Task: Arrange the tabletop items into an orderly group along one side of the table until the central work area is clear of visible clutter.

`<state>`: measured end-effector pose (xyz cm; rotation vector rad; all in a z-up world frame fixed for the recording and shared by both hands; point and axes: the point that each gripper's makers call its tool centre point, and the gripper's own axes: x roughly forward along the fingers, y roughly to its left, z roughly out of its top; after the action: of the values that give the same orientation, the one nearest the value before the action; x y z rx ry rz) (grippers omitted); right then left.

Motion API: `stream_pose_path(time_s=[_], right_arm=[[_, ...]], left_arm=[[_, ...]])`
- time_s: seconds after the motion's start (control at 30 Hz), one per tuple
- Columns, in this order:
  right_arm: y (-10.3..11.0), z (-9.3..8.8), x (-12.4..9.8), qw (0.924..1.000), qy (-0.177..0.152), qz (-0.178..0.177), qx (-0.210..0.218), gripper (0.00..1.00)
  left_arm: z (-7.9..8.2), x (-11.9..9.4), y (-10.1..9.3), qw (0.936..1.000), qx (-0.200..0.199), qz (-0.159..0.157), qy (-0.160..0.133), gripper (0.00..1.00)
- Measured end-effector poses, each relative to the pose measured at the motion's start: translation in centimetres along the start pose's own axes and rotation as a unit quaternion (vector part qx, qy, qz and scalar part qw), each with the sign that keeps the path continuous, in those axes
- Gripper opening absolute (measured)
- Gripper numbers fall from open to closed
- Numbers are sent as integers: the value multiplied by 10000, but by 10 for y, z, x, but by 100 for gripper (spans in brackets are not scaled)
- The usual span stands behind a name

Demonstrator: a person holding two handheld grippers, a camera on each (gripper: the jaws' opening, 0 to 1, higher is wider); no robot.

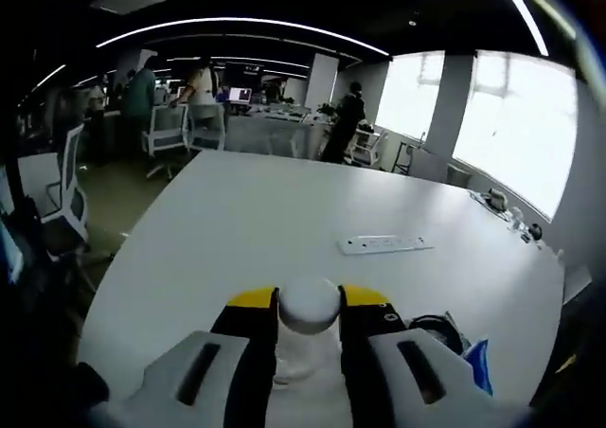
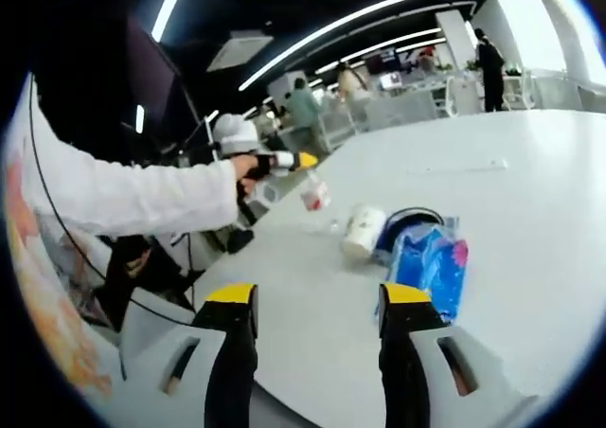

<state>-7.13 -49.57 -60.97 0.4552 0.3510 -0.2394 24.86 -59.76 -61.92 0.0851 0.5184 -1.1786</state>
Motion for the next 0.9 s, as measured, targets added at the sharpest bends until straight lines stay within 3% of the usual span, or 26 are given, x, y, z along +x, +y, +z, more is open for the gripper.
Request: stream_pose_path(time_s=[0.23, 0.47, 0.9], right_arm=[[0, -8, 2, 9997, 198, 150, -51, 49], [0, 1, 8, 9995, 155, 266, -40, 49], [0, 1, 13, 9993, 123, 358, 5, 49]], left_arm=[[-1, -1, -1, 10000, 74, -46, 0, 23], [-1, -1, -5, 9997, 183, -149, -13, 23], [9, -12, -18, 9987, 342, -317, -200, 51]])
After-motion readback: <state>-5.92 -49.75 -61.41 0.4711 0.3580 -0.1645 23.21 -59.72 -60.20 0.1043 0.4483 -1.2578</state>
